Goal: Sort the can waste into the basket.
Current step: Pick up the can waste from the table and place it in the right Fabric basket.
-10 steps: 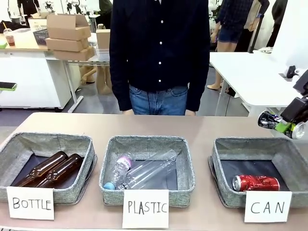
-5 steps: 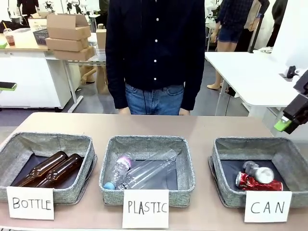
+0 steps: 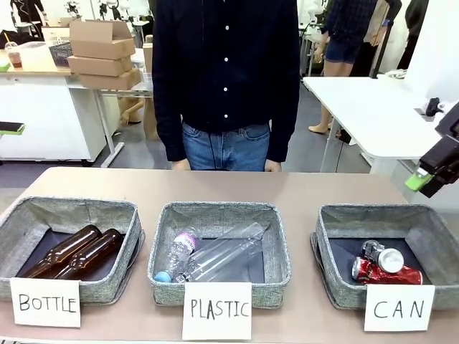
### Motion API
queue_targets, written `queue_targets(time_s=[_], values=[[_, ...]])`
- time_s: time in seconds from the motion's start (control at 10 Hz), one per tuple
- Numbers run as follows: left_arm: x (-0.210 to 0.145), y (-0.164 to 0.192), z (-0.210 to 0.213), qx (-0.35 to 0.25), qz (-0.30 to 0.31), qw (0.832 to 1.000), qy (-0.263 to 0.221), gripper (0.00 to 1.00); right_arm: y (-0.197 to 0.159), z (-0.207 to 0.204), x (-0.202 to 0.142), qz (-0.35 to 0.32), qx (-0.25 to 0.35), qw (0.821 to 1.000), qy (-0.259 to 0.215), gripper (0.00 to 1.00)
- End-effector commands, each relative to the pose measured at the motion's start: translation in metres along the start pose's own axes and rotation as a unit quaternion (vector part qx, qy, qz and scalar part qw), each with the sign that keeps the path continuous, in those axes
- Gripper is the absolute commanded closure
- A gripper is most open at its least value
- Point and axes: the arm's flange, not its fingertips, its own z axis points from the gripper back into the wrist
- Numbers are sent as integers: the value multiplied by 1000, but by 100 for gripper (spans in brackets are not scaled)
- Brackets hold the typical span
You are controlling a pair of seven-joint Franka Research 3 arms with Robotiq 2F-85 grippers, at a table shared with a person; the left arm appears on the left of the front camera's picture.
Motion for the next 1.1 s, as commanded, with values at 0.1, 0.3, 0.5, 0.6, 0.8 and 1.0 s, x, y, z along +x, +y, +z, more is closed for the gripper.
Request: queue_targets(time_s=[0.1,0.3,0.5,0.6,0.8,1.0], values=[[1,-4,-1,-10,0,1000,0,0,18,24,19,-116,256,948,-152,0],[1,-4,-1,-10,0,1000,0,0,21,45,25,-227,433,853,-184,0],[1,-4,-1,-10,0,1000,0,0,11,58,25,-259,535,785,-173,0],[1,-4,-1,-10,0,1000,0,0,23,46,22,-148,333,926,-100,0],[1,-4,-1,-10,0,1000,0,0,23,46,22,-148,333,926,-100,0],[1,-4,-1,-10,0,1000,0,0,23,46,22,-148,333,926,-100,0]])
